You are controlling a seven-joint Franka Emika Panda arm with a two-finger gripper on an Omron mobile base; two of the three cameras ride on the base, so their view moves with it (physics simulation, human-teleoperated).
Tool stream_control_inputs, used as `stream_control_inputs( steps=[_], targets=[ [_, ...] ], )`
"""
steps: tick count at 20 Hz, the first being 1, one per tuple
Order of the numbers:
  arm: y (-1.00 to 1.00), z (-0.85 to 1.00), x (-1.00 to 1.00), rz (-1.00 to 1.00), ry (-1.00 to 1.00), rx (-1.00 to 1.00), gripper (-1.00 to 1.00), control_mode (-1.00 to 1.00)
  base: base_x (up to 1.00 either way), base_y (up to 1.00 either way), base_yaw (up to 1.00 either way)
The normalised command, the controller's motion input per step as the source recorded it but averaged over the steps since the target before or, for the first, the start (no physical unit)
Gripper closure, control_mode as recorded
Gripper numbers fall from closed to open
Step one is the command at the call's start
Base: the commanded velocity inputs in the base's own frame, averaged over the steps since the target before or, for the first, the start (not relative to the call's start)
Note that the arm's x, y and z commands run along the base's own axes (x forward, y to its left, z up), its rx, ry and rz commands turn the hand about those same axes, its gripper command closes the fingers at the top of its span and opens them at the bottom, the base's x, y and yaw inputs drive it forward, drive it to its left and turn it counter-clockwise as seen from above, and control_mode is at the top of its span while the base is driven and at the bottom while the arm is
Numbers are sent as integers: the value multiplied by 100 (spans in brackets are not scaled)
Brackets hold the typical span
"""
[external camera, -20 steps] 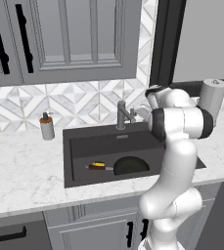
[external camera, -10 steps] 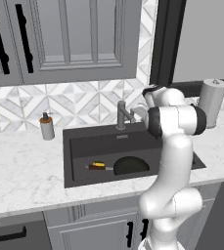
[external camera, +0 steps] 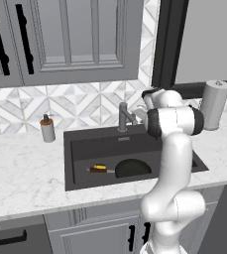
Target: Pick the pan and sponge and place them into the sink. Then turn on the water.
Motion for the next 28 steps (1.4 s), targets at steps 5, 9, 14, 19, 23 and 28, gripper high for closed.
stream_control_inputs(
  steps=[5, 9, 14, 19, 23, 28],
  targets=[
    [0, -8, 25, 0, 0, 0, -100, -100, 0, 0, 0],
    [0, -10, 24, 0, 0, 0, -100, -100, 0, 0, 0],
    [0, -11, 22, 0, 0, 0, -100, -100, 0, 0, 0],
    [0, -8, 16, 0, 0, 0, -100, -100, 0, 0, 0],
    [0, -8, 13, 0, 0, 0, -100, -100, 0, 0, 0],
    [0, -6, 12, 0, 0, 0, -100, -100, 0, 0, 0]
  ],
)
